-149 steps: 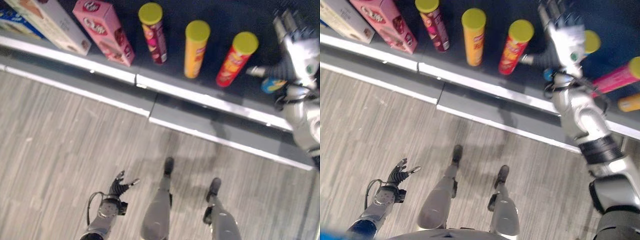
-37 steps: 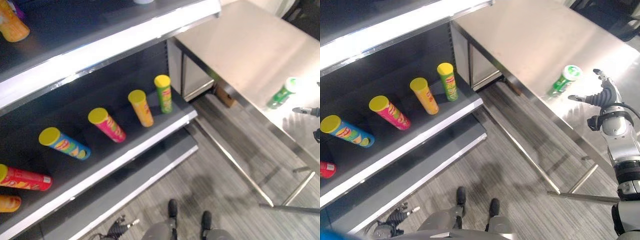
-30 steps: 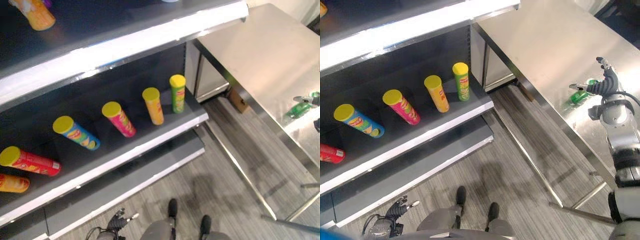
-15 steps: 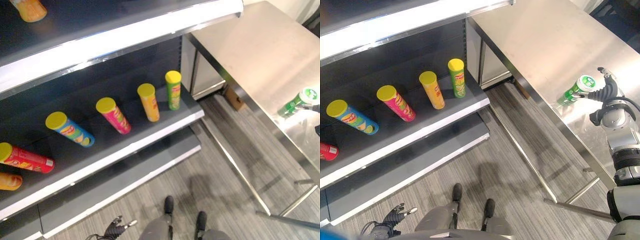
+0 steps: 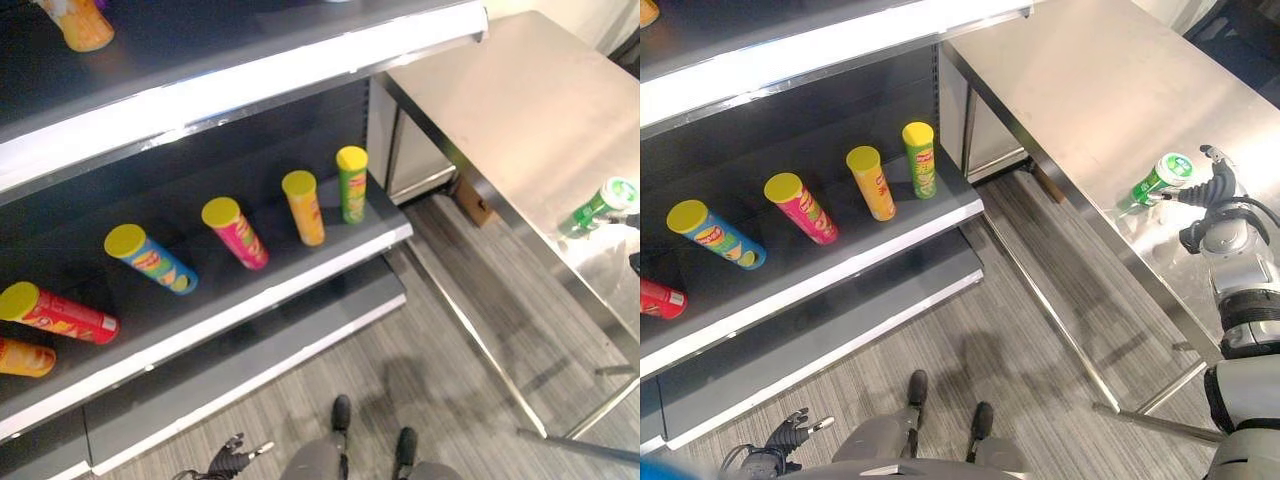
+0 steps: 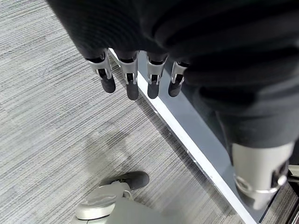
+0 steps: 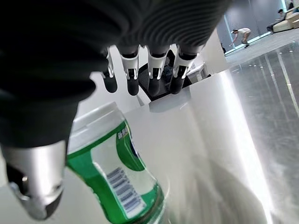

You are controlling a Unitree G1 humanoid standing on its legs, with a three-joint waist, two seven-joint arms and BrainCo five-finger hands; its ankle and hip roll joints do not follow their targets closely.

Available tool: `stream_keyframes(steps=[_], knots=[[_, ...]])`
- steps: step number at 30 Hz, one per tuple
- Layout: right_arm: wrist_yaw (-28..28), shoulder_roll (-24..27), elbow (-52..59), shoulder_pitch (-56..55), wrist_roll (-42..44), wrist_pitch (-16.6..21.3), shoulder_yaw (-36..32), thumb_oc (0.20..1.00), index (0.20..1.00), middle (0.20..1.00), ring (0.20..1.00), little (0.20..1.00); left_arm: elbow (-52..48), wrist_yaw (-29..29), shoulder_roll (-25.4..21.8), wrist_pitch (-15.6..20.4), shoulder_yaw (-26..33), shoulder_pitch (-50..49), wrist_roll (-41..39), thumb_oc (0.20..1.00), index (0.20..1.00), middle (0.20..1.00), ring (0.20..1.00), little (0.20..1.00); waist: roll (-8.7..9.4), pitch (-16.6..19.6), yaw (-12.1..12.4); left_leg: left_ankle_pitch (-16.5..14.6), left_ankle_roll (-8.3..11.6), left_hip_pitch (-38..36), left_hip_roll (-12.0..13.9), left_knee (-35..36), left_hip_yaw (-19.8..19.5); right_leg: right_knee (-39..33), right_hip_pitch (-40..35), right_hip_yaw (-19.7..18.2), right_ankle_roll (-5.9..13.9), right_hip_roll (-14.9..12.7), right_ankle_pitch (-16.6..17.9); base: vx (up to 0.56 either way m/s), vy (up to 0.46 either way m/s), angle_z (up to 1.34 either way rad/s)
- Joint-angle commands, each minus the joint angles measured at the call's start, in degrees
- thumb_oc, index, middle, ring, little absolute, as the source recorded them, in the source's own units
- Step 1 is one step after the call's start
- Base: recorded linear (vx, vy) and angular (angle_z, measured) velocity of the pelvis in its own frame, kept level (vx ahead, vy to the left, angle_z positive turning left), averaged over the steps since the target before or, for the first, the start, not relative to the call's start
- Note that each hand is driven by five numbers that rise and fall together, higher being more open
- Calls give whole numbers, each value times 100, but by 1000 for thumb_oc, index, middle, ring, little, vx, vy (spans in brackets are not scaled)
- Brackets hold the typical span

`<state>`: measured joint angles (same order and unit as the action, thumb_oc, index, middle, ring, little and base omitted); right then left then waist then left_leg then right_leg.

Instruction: Put the goods on the table back onto the shelves and tidy them up.

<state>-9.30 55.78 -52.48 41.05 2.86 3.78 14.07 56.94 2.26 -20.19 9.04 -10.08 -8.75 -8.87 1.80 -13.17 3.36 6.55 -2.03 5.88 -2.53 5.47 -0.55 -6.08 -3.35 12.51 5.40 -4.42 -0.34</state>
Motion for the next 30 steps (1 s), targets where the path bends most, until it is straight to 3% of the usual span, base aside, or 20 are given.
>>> stream_keyframes(steps=[1, 14, 15, 16, 17, 24, 30], knots=[[-111, 213, -25, 614, 205, 105, 385, 1000, 1000, 1000, 1000, 1000, 92, 142, -86, 112, -174, 130, -196, 1000, 1000, 1000, 1000, 1000, 42, 27, 116, -727, 423, -269, 306, -47, -63, 108, 36, 166, 160, -162, -422, -22, 2, 5], [-87, 143, -430, 1034, 184, 41, 679, 1000, 1000, 1000, 1000, 1000, 20, 169, -133, 127, -234, 170, -253, 1000, 1000, 1000, 1000, 1000, -19, -78, 188, -665, 427, -99, 275, -47, -183, 108, 155, 228, 158, -182, -377, -5, -3, 4], [-69, 130, -471, 1058, 204, 35, 686, 564, 564, 564, 564, 564, 4, 167, -137, 129, -241, 169, -253, 1000, 1000, 1000, 1000, 1000, -23, -91, 197, -658, 431, -85, 272, -47, -185, 108, 168, 240, 159, -181, -374, -6, -8, 5], [-69, 130, -473, 1061, 204, 36, 688, 307, 307, 307, 307, 307, 4, 166, -136, 129, -241, 169, -253, 1000, 1000, 1000, 1000, 1000, -24, -90, 195, -658, 431, -84, 272, -47, -186, 108, 169, 241, 159, -181, -374, -7, -5, 4], [-68, 132, -514, 1123, 233, 32, 717, 200, 200, 200, 200, 200, -12, 165, -146, 134, -241, 177, -289, 1000, 1000, 1000, 1000, 1000, -33, -104, 203, -646, 436, -58, 273, -47, -194, 108, 193, 247, 157, -179, -371, -8, 0, 3], [-54, 158, -163, 927, 239, 65, 669, 200, 200, 200, 200, 200, -2, 172, -146, 116, -180, 151, -297, 1000, 1000, 1000, 1000, 1000, 7, -74, 168, -661, 448, -76, 294, -47, -177, 108, 165, 259, 139, -156, -405, 0, 0, 0], [-241, 440, 1785, -659, 28, 265, -432, 200, 200, 200, 200, 200, -114, 169, -65, 72, 66, 60, -221, 1000, 1000, 1000, 1000, 1000, 139, 44, 64, -729, 465, -240, 346, -47, -161, 108, 7, 275, 114, -101, -479, 7, -19, 3]])
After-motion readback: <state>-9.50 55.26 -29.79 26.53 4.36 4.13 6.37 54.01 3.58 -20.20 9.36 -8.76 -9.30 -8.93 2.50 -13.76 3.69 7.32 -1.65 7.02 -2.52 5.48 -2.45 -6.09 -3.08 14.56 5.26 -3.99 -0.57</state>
